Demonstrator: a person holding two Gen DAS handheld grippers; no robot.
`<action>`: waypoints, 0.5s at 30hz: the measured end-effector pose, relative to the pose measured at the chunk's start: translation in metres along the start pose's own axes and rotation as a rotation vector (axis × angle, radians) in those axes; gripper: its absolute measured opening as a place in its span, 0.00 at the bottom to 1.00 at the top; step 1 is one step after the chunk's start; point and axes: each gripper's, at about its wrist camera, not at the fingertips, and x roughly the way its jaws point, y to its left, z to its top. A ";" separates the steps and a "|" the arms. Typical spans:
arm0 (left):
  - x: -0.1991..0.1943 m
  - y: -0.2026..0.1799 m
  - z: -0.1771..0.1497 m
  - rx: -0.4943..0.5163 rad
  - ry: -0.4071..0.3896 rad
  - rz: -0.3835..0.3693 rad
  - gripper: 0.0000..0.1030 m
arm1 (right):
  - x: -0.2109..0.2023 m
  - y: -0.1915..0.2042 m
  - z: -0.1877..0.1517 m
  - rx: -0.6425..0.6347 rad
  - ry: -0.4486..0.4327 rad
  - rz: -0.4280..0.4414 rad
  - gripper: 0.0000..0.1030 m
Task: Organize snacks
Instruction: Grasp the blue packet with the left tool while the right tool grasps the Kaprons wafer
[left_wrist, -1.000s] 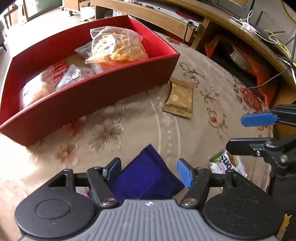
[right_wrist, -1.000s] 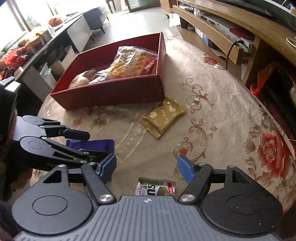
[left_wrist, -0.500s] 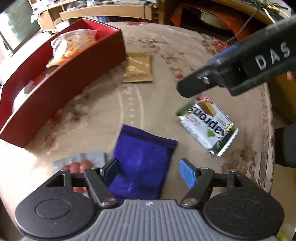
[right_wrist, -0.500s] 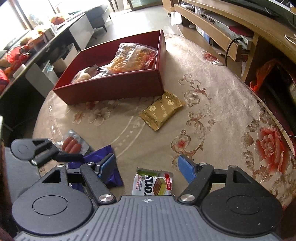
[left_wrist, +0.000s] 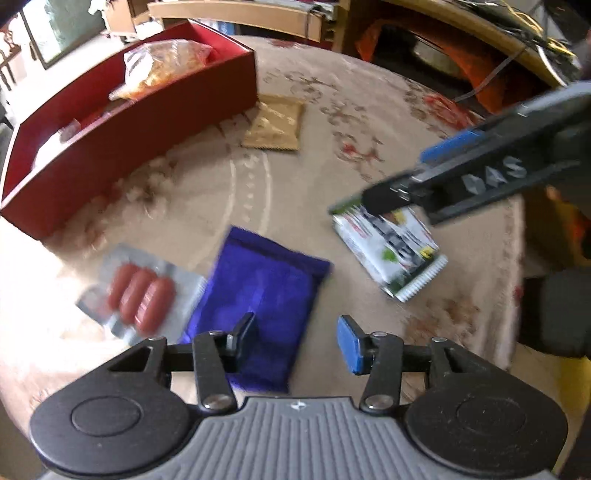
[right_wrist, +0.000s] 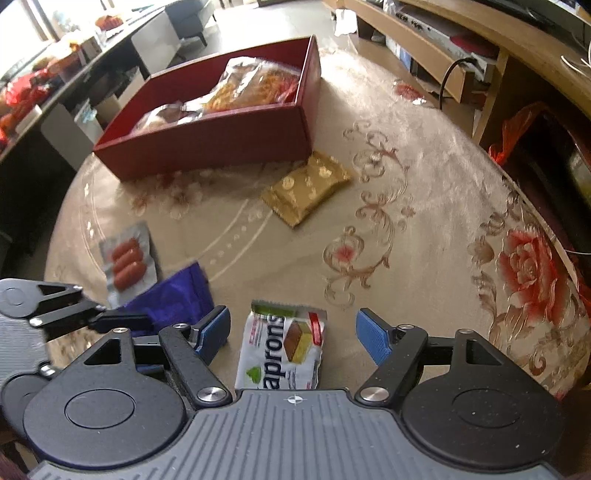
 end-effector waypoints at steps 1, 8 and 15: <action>0.000 -0.001 -0.002 -0.004 0.005 -0.007 0.46 | 0.001 0.001 -0.001 -0.004 0.004 -0.007 0.78; 0.007 0.002 0.017 0.066 -0.039 0.094 0.63 | 0.003 0.002 -0.003 -0.003 0.014 -0.009 0.79; 0.035 0.007 0.027 0.130 0.009 0.077 0.74 | 0.006 -0.004 0.000 0.010 0.023 -0.005 0.81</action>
